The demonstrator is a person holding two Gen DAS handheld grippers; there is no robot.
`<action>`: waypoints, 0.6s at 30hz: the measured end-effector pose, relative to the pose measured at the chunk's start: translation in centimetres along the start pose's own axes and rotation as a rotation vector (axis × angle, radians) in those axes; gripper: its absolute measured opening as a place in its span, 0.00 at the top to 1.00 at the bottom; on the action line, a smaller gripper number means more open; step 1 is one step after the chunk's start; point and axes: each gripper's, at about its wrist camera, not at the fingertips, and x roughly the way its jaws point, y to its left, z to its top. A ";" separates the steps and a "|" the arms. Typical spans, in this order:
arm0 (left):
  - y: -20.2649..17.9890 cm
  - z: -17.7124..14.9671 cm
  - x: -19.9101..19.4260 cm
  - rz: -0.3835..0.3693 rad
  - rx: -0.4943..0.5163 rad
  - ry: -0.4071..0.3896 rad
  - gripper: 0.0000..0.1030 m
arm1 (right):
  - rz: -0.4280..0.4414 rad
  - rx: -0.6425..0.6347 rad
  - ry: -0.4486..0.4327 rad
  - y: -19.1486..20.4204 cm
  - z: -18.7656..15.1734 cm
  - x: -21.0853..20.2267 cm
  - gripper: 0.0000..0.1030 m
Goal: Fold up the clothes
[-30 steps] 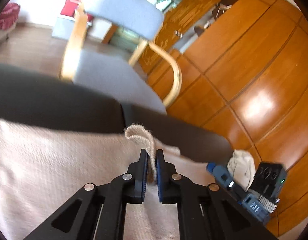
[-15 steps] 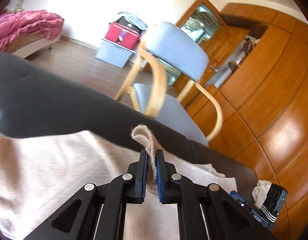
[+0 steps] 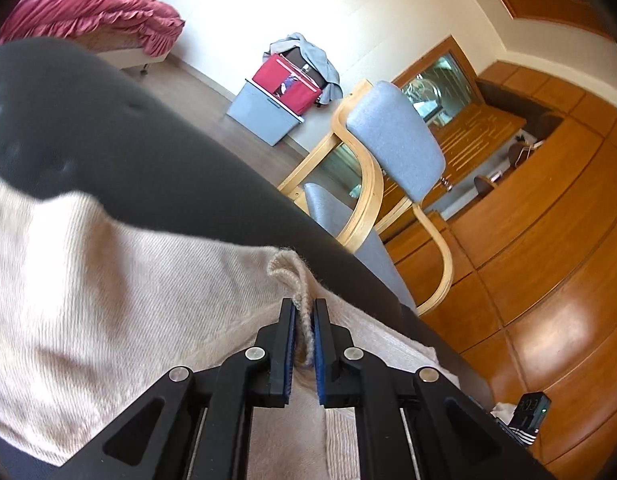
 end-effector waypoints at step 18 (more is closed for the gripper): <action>1.4 -2.8 2.7 -0.093 0.001 0.087 0.93 | 0.003 0.146 0.096 -4.0 0.0 1.9 0.92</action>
